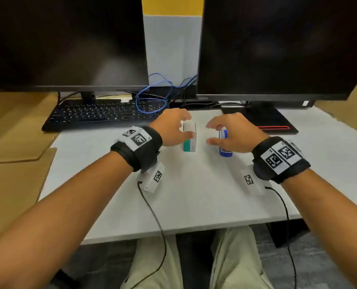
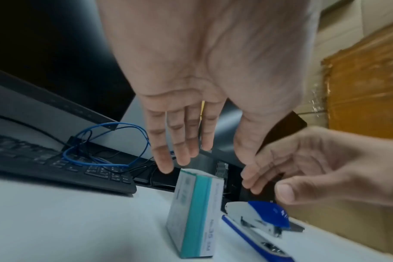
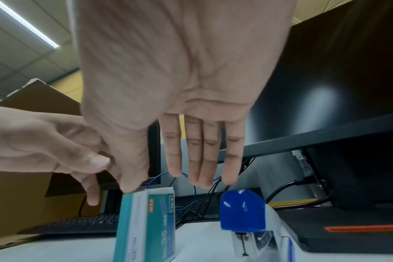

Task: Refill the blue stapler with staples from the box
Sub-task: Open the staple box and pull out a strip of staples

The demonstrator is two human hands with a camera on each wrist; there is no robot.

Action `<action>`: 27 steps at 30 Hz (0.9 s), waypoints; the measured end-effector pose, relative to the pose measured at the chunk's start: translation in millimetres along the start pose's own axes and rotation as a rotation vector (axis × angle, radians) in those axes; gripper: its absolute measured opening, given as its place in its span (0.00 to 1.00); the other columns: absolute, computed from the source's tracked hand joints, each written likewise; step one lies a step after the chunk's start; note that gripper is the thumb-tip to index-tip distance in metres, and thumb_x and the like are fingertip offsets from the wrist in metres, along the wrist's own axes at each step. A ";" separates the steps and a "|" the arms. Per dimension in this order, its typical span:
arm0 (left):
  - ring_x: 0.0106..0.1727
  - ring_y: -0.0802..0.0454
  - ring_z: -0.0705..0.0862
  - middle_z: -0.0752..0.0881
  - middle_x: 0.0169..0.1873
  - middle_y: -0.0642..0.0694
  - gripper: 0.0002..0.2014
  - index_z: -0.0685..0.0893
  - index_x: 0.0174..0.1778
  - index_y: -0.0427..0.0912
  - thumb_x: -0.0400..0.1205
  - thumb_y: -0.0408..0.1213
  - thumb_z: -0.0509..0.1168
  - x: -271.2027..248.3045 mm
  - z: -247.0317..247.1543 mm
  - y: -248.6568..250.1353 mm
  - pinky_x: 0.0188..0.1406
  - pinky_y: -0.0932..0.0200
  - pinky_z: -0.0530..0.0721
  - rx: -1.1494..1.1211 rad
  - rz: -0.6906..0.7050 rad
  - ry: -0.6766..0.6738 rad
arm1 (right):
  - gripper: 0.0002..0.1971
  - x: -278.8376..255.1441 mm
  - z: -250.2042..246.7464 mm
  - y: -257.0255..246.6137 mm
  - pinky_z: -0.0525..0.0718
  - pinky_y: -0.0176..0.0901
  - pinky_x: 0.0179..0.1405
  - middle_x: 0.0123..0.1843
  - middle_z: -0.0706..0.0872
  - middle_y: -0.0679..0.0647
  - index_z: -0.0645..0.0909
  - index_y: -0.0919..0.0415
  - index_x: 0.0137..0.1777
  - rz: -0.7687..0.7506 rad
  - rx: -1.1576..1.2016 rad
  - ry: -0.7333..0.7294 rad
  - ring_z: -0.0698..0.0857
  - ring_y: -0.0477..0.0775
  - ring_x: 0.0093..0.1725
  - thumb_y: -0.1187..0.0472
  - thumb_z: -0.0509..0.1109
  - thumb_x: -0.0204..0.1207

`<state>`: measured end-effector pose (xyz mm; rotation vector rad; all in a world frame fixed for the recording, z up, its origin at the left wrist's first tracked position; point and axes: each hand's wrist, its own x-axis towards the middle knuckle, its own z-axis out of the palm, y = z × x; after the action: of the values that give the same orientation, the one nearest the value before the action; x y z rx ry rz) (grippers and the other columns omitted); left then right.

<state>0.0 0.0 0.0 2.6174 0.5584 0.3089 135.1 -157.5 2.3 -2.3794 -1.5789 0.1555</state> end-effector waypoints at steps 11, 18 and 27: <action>0.65 0.45 0.79 0.85 0.62 0.45 0.30 0.81 0.69 0.45 0.72 0.52 0.76 33.0 15.6 -7.3 0.63 0.47 0.85 0.078 0.021 -0.068 | 0.42 42.9 20.0 6.8 0.86 0.52 0.64 0.67 0.84 0.49 0.68 0.48 0.80 -0.061 0.151 -0.061 0.82 0.50 0.66 0.46 0.81 0.67; 0.56 0.47 0.85 0.85 0.55 0.47 0.24 0.80 0.55 0.46 0.69 0.49 0.79 12.4 3.6 -3.8 0.54 0.48 0.89 -0.033 0.036 -0.152 | 0.43 25.3 22.9 -2.4 0.88 0.41 0.58 0.59 0.88 0.47 0.72 0.51 0.78 -0.083 0.237 -0.078 0.87 0.45 0.52 0.46 0.85 0.63; 0.59 0.50 0.86 0.88 0.60 0.48 0.19 0.86 0.65 0.46 0.77 0.39 0.68 1.6 2.1 4.6 0.62 0.54 0.87 -0.107 0.086 -0.191 | 0.35 15.3 22.0 -8.1 0.87 0.37 0.56 0.56 0.88 0.49 0.77 0.51 0.70 -0.057 0.279 -0.079 0.89 0.48 0.51 0.48 0.85 0.63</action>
<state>3.6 -3.8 0.4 2.5352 0.3558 0.1094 128.7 -136.7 -15.4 -2.1357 -1.5431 0.4326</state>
